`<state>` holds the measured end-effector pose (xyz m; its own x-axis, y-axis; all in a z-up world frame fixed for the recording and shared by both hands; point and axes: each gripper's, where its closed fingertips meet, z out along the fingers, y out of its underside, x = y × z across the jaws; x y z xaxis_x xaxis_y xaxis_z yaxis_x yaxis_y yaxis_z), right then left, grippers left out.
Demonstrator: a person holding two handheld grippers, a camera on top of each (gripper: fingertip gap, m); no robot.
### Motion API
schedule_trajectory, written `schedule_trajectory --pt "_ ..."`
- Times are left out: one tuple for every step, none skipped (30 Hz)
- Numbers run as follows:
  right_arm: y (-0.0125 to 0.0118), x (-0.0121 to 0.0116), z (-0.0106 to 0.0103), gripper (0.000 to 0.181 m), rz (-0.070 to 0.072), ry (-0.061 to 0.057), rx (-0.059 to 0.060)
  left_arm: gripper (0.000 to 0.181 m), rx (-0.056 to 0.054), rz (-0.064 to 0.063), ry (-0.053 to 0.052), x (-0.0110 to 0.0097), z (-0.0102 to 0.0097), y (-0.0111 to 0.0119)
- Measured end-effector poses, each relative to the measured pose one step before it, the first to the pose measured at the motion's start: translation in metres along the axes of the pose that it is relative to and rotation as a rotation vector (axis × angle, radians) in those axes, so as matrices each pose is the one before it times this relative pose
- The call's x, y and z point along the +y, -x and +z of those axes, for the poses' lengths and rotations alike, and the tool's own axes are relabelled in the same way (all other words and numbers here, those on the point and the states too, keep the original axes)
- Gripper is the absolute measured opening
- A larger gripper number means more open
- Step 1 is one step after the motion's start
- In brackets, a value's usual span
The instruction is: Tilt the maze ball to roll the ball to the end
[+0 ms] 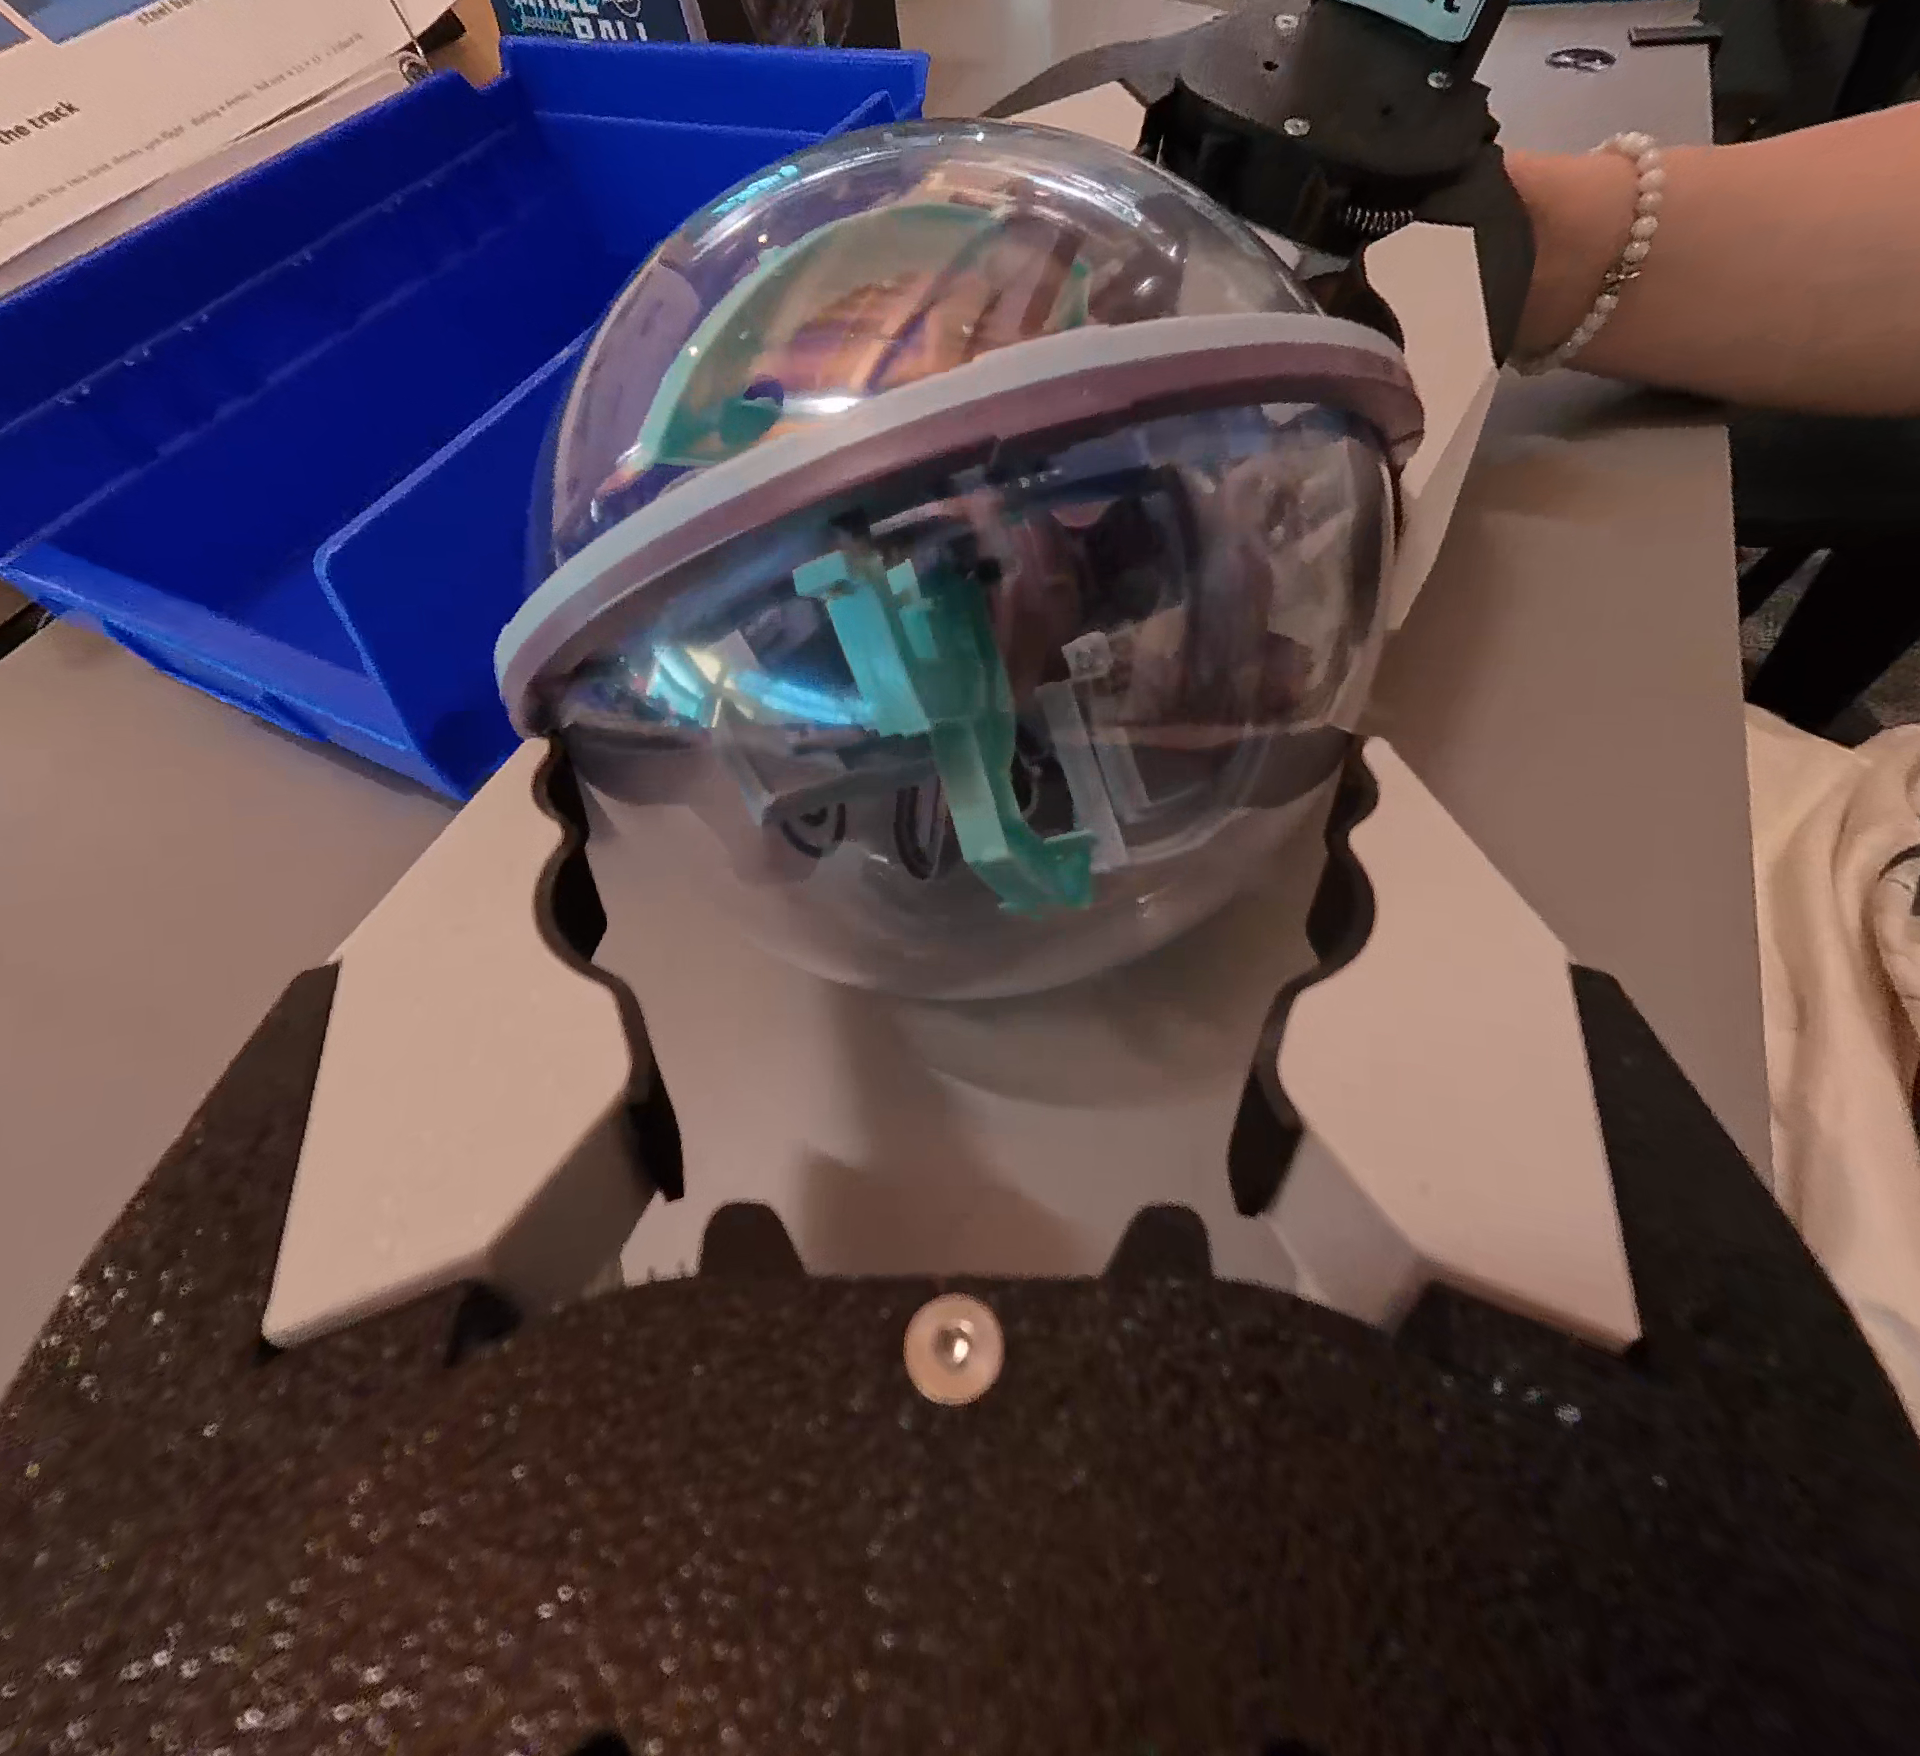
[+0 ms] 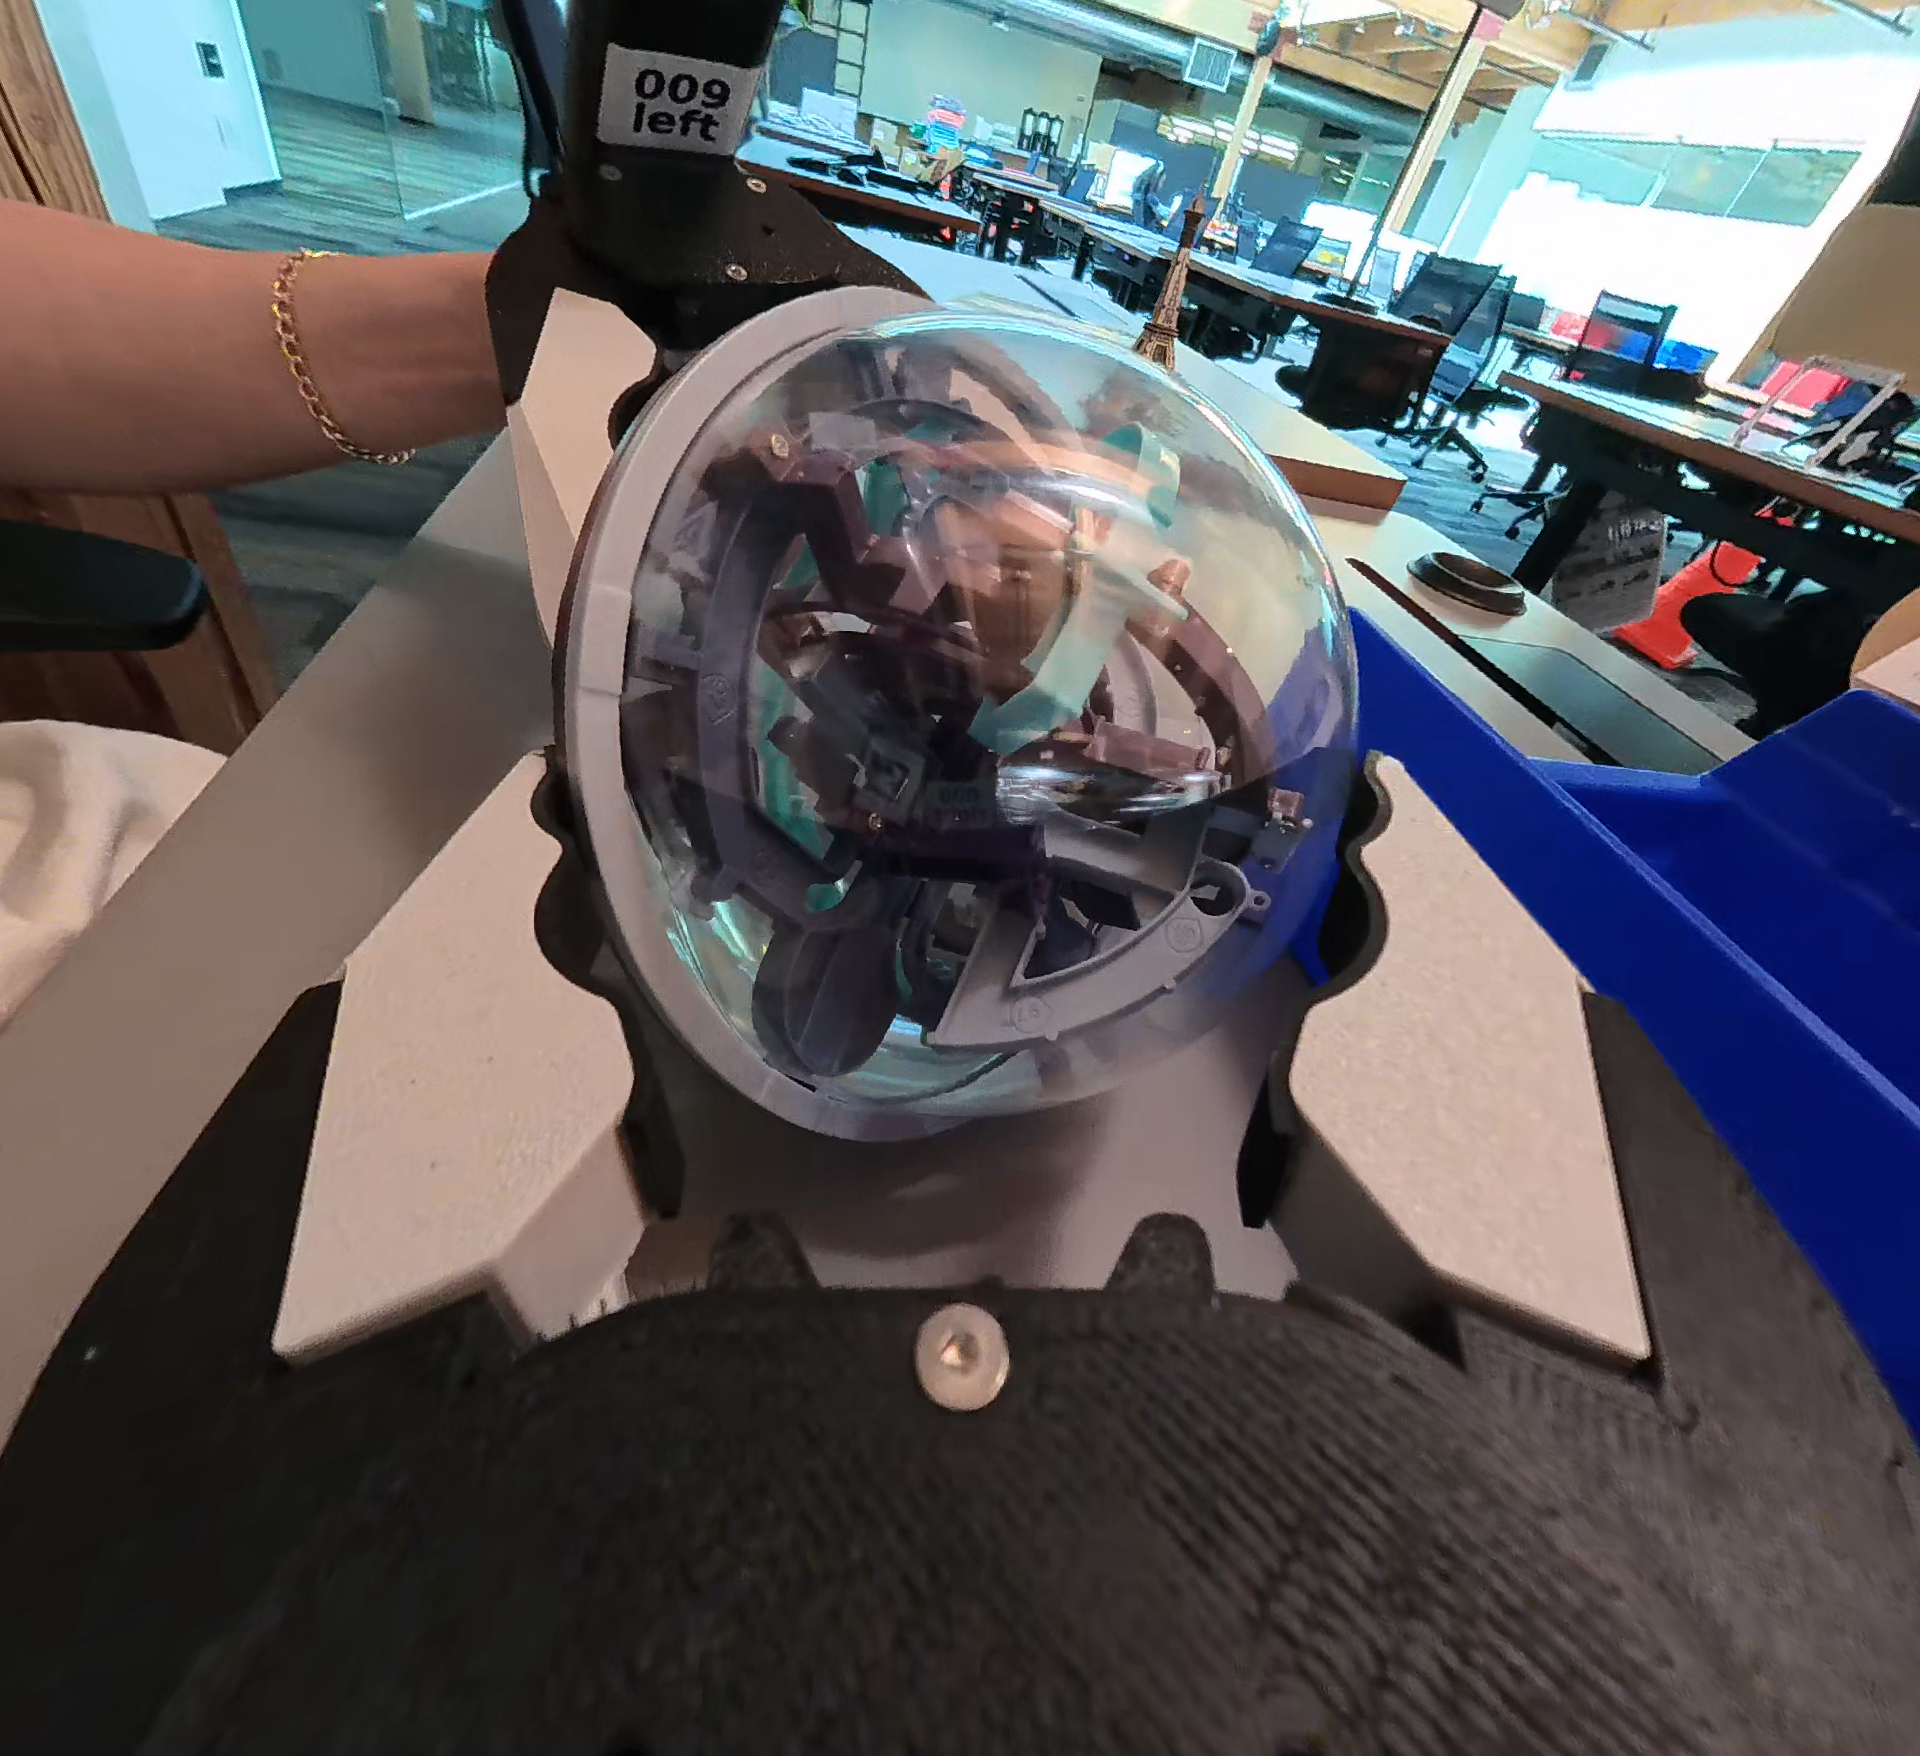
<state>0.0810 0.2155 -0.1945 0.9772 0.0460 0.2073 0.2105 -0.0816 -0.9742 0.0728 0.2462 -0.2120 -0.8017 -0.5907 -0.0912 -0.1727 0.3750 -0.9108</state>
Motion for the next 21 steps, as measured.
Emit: schedule_trajectory --pt "-0.00025 0.00041 -0.00075 0.140 0.0015 -0.0020 -0.0042 0.136 -0.0037 -0.0021 -0.0037 -0.00075 0.00036 -0.00037" --pt "0.00004 0.00033 -0.00081 0.140 0.0058 -0.0017 -0.0073 0.136 -0.0016 -0.0054 -0.0032 -0.00089 0.00012 -0.00067" --pt "-0.00001 0.00052 -0.00099 0.140 0.0104 -0.0001 -0.0104 0.135 0.0009 -0.0048 -0.0019 -0.00077 -0.00032 -0.00087" --pt "0.00025 0.00072 -0.00136 0.140 0.0110 0.0005 -0.0131 0.134 0.0027 0.0011 -0.0022 -0.00052 -0.00076 -0.00093" --pt "0.00026 0.00067 -0.00138 0.140 0.0083 0.0003 -0.0138 0.132 0.0033 0.0077 -0.0034 -0.00035 -0.00079 -0.00091" --pt "0.00054 0.00034 -0.00133 0.140 0.0054 0.0010 -0.0133 0.131 0.0042 0.0083 -0.0022 0.00038 -0.00089 -0.00086" --pt "0.00039 0.00014 -0.00103 0.140 -0.0006 -0.0009 -0.0101 0.129 0.0026 0.0076 -0.0054 0.00026 -0.00068 -0.00076" --pt "0.00020 0.00024 -0.00061 0.140 -0.0013 0.0005 -0.0066 0.128 0.0004 0.0061 -0.0077 0.00000 -0.00039 -0.00027" --pt "0.00007 0.00015 -0.00018 0.140 -0.0015 0.0007 -0.0033 0.128 -0.0009 0.0030 -0.0071 -0.00004 -0.00012 -0.00018" --pt "-0.00015 0.00012 0.00002 0.140 0.0012 0.0003 -0.0019 0.128 -0.0009 -0.0007 -0.0054 -0.00012 0.00010 0.00001" --pt "-0.00024 0.00012 -0.00001 0.140 0.0029 0.0015 -0.0022 0.128 -0.0007 -0.0023 -0.0040 -0.00024 0.00011 0.00023" --pt "-0.00053 0.00023 -0.00007 0.140 0.0053 0.0041 -0.0022 0.128 -0.0015 -0.0012 -0.0053 -0.00056 0.00000 0.00042" --pt "-0.00091 0.00033 0.00002 0.140 0.0082 0.0060 -0.0013 0.127 -0.0030 0.0021 -0.0075 -0.00121 -0.00016 0.00066" --pt "-0.00097 0.00033 -0.00015 0.140 0.0086 0.0066 -0.0013 0.126 -0.0031 0.0052 -0.0076 -0.00115 -0.00046 0.00062" --pt "-0.00076 0.00027 -0.00018 0.140 0.0029 0.0054 -0.0011 0.125 -0.0029 0.0068 -0.0060 -0.00105 -0.00053 0.00067" --pt "-0.00074 0.00002 -0.00017 0.139 -0.0049 0.0030 0.0023 0.125 -0.0045 0.0087 -0.0050 -0.00061 -0.00063 0.00097" --pt "-0.00079 -0.00001 -0.00021 0.139 -0.0042 0.0013 0.0035 0.125 -0.0062 0.0106 -0.0051 -0.00028 -0.00073 0.00134" --pt "-0.00038 -0.00001 -0.00007 0.139 -0.0002 0.0003 0.0004 0.126 -0.0073 0.0127 -0.0067 -0.00028 -0.00070 0.00160" --pt "0.00014 -0.00006 0.00012 0.139 -0.0012 -0.0004 -0.0017 0.128 -0.0102 0.0125 -0.0102 -0.00076 -0.00114 0.00198" --pt "0.00026 -0.00002 0.00002 0.139 -0.0037 0.0001 -0.0023 0.130 -0.0066 0.0109 -0.0120 -0.00114 -0.00172 0.00191" --pt "0.00032 -0.00011 0.00010 0.139 -0.0055 0.0004 -0.0024 0.130 0.0000 0.0066 -0.0160 -0.00195 -0.00223 0.00157"
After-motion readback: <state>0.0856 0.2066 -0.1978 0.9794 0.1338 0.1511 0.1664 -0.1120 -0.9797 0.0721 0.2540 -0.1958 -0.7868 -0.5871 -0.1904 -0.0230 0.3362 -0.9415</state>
